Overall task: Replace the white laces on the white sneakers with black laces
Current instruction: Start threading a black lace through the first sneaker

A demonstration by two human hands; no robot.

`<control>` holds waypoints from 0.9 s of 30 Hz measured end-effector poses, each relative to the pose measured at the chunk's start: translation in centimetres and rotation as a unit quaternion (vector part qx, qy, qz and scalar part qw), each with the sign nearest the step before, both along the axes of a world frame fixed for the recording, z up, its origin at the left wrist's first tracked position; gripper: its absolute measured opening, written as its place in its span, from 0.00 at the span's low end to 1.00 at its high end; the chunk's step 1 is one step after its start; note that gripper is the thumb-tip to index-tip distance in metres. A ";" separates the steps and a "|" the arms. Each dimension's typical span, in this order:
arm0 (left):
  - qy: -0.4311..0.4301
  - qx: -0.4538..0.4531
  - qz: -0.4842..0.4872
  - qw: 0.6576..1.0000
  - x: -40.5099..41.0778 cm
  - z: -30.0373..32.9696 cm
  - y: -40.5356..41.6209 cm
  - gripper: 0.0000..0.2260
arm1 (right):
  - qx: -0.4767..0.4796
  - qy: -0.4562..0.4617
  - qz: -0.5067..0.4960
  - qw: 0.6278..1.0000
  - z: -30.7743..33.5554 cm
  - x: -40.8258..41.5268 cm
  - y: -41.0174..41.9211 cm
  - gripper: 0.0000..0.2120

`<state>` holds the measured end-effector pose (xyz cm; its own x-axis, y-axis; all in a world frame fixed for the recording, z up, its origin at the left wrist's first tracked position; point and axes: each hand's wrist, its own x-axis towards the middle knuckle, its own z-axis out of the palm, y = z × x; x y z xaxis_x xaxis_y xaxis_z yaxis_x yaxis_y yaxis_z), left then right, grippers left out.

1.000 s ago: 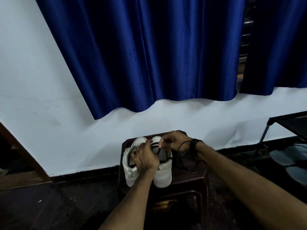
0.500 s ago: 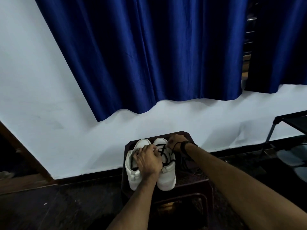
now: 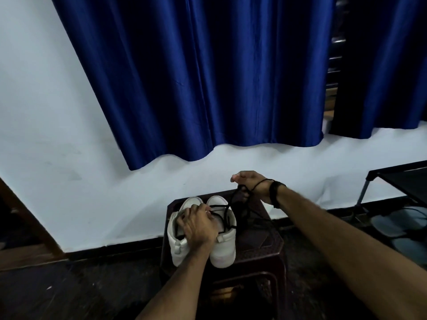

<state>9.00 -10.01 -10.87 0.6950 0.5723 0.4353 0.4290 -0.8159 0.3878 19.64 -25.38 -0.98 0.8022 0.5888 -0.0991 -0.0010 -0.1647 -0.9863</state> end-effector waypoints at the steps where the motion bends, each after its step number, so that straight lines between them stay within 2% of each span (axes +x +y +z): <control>1: 0.000 0.019 -0.001 1.000 0.0 0.1 0.1 0.09 | -0.002 -0.007 0.005 1.000 1.0 -0.4 -0.3 0.08; 3: -0.005 0.057 -0.028 0.998 0.0 0.6 -0.2 0.14 | -0.021 -0.051 -0.003 0.998 2.7 -1.2 -0.7 0.08; 5: -0.033 0.041 -0.098 0.994 0.1 2.0 -1.1 0.18 | -0.042 -0.100 -0.010 0.994 4.3 -2.1 -1.0 0.07; 7: -0.058 -0.056 -0.166 0.983 0.2 3.5 -2.1 0.18 | -0.046 -0.138 -0.002 0.989 5.2 -2.8 -1.1 0.07; 9: -0.043 -0.148 -0.229 0.961 0.8 4.5 -2.5 0.19 | -0.026 -0.159 0.015 0.987 5.7 -3.5 -1.0 0.07; 12: -0.004 -0.312 -0.308 0.899 1.3 6.0 -2.6 0.15 | -0.003 -0.178 0.043 0.983 5.9 -4.4 -0.7 0.07; 14: 0.035 -0.342 -0.325 0.881 1.5 6.6 -2.3 0.13 | -0.001 -0.186 0.051 0.981 5.9 -4.5 -0.6 0.09; 16: 0.059 -0.317 -0.303 0.897 1.9 6.4 -1.5 0.11 | -0.041 -0.206 0.036 0.977 6.0 -4.3 -0.9 0.11; 17: 0.064 -0.286 -0.272 0.917 2.1 6.1 -1.0 0.11 | -0.090 -0.233 0.026 0.968 5.8 -4.1 -1.2 0.12; 19: 0.070 -0.207 -0.196 0.956 2.1 5.7 -0.1 0.11 | -0.232 -0.303 0.034 0.924 4.9 -3.5 -1.9 0.09; 22: 0.088 -0.109 -0.177 0.974 2.3 4.9 0.6 0.11 | -0.384 -0.335 0.087 0.856 1.6 -2.9 -2.3 0.10; 24: 0.107 -0.067 -0.189 0.974 2.8 4.3 0.8 0.12 | -0.413 -0.317 0.095 0.848 -1.1 -2.6 -2.3 0.11; 27: 0.152 -0.010 -0.202 0.968 3.7 3.3 1.0 0.16 | -0.375 -0.319 0.009 0.871 -3.7 -2.0 -1.3 0.09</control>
